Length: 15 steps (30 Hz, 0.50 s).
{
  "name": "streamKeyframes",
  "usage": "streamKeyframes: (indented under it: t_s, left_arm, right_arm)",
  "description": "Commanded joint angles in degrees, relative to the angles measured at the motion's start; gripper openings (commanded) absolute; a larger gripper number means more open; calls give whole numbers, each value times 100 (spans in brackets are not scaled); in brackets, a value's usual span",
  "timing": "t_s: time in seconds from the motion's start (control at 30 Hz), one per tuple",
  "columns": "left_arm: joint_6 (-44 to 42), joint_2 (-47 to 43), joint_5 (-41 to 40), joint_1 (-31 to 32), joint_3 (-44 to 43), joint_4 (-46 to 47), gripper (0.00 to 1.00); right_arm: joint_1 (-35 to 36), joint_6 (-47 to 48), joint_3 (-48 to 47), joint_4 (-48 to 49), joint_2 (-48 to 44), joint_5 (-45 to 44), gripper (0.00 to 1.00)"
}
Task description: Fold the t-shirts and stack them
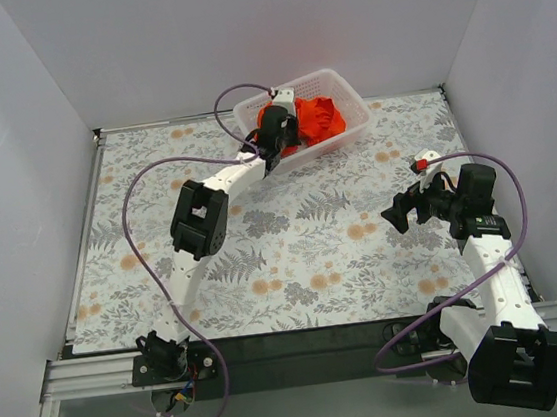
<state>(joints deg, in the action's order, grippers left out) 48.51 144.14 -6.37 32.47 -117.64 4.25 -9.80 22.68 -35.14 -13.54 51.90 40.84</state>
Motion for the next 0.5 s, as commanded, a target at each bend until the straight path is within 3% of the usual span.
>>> streamKeyframes:
  t_s: [0.0, 0.3, 0.47]
  left_arm:
    - [-316, -1815, 197, 84, 163, 840, 0]
    - [122, -3319, 1093, 172, -539, 454, 0]
    - [510, -3909, 1577, 242, -409, 261, 0]
  right_arm:
    - [-39, -26, -222, 44, -75, 126, 98]
    - [-39, 35, -187, 44, -31, 3, 98]
    - [-100, 70, -178, 44, -13, -94, 98]
